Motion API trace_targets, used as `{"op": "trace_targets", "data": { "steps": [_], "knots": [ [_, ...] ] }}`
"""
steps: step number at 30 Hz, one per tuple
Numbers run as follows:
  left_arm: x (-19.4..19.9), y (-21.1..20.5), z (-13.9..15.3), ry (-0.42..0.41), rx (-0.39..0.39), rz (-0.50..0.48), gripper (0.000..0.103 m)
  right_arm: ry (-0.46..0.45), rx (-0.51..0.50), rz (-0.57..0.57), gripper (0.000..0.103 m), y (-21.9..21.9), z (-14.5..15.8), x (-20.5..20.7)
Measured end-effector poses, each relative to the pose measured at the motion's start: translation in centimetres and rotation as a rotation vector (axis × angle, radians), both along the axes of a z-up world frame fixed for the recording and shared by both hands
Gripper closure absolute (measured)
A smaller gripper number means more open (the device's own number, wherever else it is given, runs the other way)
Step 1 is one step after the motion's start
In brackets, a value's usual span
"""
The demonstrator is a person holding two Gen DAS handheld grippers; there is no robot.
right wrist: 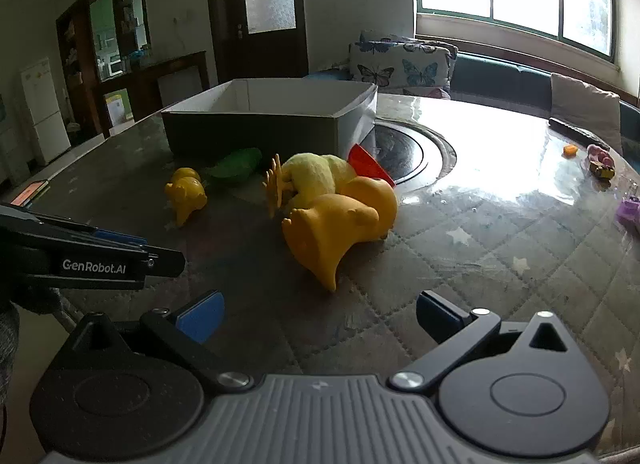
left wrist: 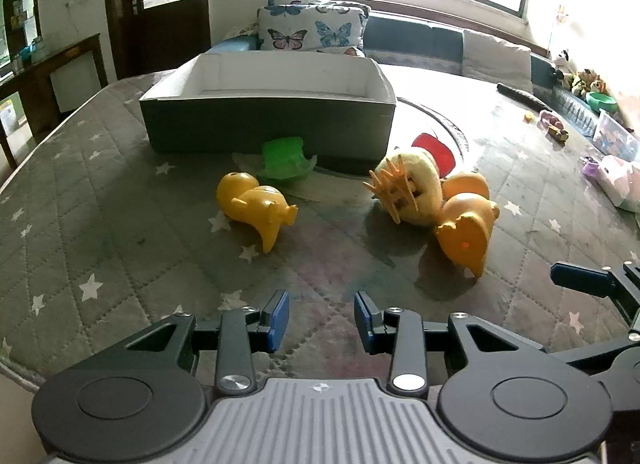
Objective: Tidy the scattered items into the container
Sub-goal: 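Move the left gripper toward the orange rubber duck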
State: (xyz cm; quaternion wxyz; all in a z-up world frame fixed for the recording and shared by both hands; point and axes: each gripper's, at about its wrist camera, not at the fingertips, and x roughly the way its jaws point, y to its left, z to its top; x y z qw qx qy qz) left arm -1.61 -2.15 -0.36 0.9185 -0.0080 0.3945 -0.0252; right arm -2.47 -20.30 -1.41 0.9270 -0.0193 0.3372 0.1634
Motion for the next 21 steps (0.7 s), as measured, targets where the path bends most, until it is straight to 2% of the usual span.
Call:
{"op": "trace_targets", "data": {
  "steps": [21],
  "knots": [
    [0.4, -1.3, -0.1, 0.035, 0.007, -0.026, 0.064, 0.025, -0.023, 0.001, 0.0, 0.4, -0.5, 0.0]
  ]
}}
